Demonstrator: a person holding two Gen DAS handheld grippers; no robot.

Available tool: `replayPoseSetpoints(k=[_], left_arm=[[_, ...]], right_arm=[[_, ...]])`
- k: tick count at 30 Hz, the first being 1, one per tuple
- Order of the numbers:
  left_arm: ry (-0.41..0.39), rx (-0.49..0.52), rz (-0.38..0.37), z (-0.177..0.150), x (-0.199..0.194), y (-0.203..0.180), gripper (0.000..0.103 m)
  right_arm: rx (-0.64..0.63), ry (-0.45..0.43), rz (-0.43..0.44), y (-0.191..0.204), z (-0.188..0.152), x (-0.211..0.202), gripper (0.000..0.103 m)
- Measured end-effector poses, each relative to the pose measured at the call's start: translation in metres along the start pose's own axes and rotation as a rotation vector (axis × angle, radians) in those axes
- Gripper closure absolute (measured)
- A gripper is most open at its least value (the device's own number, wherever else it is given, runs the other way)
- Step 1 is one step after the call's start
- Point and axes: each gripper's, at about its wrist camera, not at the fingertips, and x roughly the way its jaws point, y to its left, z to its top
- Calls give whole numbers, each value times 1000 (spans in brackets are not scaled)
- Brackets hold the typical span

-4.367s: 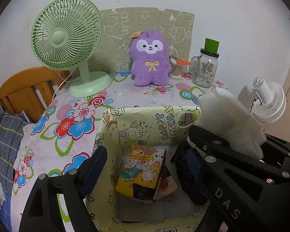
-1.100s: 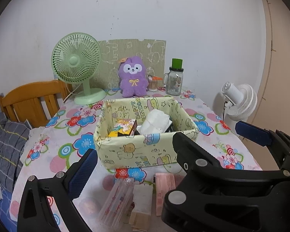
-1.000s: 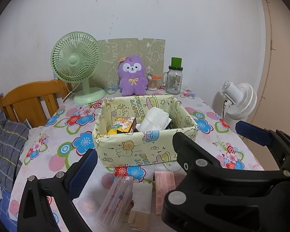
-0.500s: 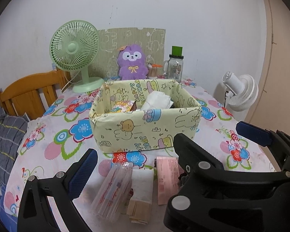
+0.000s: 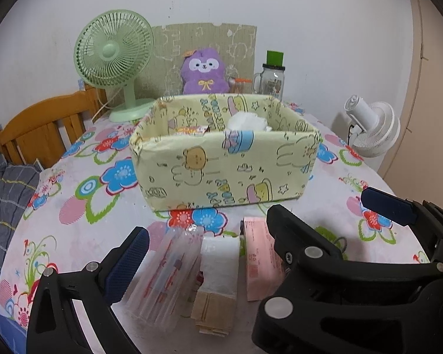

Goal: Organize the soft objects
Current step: 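Move the right tool down to the grey knit drawstring pouch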

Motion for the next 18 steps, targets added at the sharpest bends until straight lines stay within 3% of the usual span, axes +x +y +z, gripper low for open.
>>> replayPoseSetpoints(k=[10,18], left_arm=[[54,13,4,-9,16,-2,1],[87,28,13,-17,22,-5,1]], right_arm=[[34,56,-3,-7,-12,17,8],[52,101,2,-9,-20,25,17]])
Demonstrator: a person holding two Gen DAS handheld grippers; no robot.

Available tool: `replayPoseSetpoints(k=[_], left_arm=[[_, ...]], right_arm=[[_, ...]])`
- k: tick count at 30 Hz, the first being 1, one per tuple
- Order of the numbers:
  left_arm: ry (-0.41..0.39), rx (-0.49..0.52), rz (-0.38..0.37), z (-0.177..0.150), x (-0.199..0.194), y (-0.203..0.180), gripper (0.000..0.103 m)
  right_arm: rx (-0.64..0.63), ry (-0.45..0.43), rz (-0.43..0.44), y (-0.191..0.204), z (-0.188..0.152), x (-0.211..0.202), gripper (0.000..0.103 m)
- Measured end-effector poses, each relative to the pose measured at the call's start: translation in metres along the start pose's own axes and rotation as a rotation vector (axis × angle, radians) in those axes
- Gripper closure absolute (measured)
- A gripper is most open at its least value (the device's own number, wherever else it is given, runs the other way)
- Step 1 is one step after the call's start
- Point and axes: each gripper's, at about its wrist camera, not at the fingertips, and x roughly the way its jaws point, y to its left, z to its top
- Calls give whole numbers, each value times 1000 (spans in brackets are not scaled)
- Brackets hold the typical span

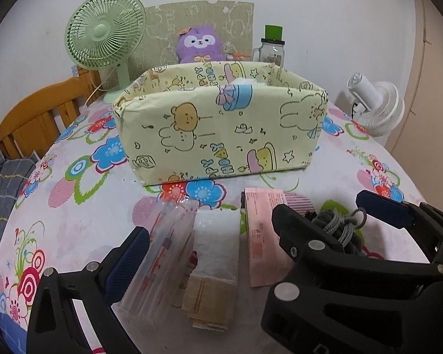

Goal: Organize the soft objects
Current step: 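Move the right tool down to the grey knit drawstring pouch, then close the right gripper on the grey knit pouch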

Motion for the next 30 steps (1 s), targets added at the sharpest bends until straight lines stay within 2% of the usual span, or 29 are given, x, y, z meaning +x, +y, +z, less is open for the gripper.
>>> replayPoseSetpoints(k=[6,12,27,29,30], left_arm=[[9,17,10,-4,1,-2,1],[19,23,4,-6,3,-3,1],[26,35,18,-6,0,-6,0],[34,41,27,-6,0,-6,2],[32,47,47,-7,0,-6,7]], right_arm=[[11,32,2,-2,-4,5,28],[30,49,33,-4,-8,6,34],[41,50,46,-5,-9,3,34],[41,48,45,-6,-9,3,34],[42,43,27,-6,-9,2,34]])
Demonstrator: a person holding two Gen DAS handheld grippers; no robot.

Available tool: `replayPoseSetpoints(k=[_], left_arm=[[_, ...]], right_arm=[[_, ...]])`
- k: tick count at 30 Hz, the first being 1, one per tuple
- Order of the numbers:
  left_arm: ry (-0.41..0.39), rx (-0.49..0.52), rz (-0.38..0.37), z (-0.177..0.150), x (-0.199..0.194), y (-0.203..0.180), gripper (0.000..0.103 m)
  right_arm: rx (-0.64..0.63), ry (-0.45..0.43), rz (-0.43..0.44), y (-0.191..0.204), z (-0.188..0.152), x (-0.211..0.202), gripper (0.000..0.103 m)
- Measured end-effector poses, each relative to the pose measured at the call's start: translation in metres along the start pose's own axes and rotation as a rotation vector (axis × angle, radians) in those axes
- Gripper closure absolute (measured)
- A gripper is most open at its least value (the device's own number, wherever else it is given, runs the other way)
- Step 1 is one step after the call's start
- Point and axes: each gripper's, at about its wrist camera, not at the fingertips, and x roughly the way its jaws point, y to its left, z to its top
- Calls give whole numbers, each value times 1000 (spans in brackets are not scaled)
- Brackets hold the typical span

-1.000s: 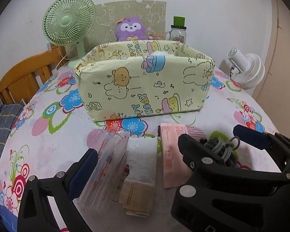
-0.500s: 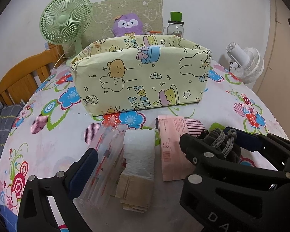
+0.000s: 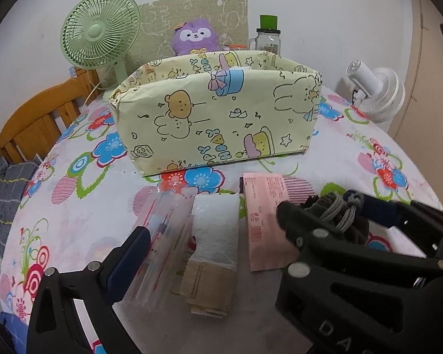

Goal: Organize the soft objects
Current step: 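Close the right gripper on the grey knit pouch, then move the left tool to the pink paper packet while the right gripper holds the grey pouch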

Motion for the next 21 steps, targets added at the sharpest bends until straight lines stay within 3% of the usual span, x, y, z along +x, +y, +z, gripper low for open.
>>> replayPoseSetpoints(k=[1,8,13,21], left_arm=[[-1,3,15,0,0,1,11],[14,-16,14,-2,2,7,11],[16,-9,7,-2,2,4,11],[12,-4,-3,3,2,-4,11]], right_arm=[[4,-10,-15,-1,0,-1,34],[19,12,-12,-3,-1,2,35],[10,20,2,-2,-2,1,53],[22,8,10,-9,0,-3,54]])
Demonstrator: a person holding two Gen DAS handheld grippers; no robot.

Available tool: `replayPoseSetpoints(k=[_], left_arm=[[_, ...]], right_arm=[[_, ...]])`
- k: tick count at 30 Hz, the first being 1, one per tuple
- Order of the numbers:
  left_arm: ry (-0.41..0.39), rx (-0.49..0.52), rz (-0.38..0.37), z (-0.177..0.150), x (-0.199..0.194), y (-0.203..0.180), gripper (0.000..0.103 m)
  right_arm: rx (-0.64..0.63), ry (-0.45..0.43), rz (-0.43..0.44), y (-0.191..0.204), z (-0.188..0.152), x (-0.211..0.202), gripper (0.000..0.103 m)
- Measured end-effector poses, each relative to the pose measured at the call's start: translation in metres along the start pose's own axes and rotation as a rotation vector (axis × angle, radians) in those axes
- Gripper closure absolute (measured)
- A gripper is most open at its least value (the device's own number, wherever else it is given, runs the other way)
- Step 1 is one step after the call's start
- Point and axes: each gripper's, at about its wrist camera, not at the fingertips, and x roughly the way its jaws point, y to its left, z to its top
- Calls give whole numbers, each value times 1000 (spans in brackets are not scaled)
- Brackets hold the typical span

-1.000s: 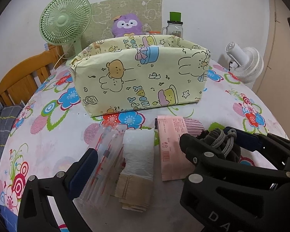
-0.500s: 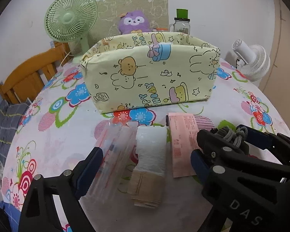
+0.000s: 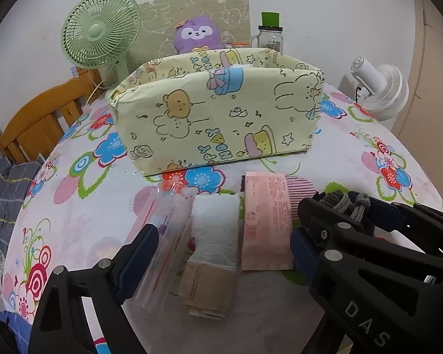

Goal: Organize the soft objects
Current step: 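Move the left tool to the pink paper packet while the right gripper holds the grey pouch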

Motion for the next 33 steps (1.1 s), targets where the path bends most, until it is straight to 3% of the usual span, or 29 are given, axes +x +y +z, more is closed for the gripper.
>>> replayPoseSetpoints(k=[17,22,29,33], left_arm=[[-4,36,-25,18,10,-33,17],[36,29,-68,22,21,-39,31],[45,24,-75,25,28,-42,32],[99,-13,-114,25,38,-36,33]], right_arm=[[73,-13,-30,-38,11,0,55],[86,-7,-32,-44,12,3,54],[82,-6,-32,-45,13,5,54],[79,-5,-37,-43,15,6,54]])
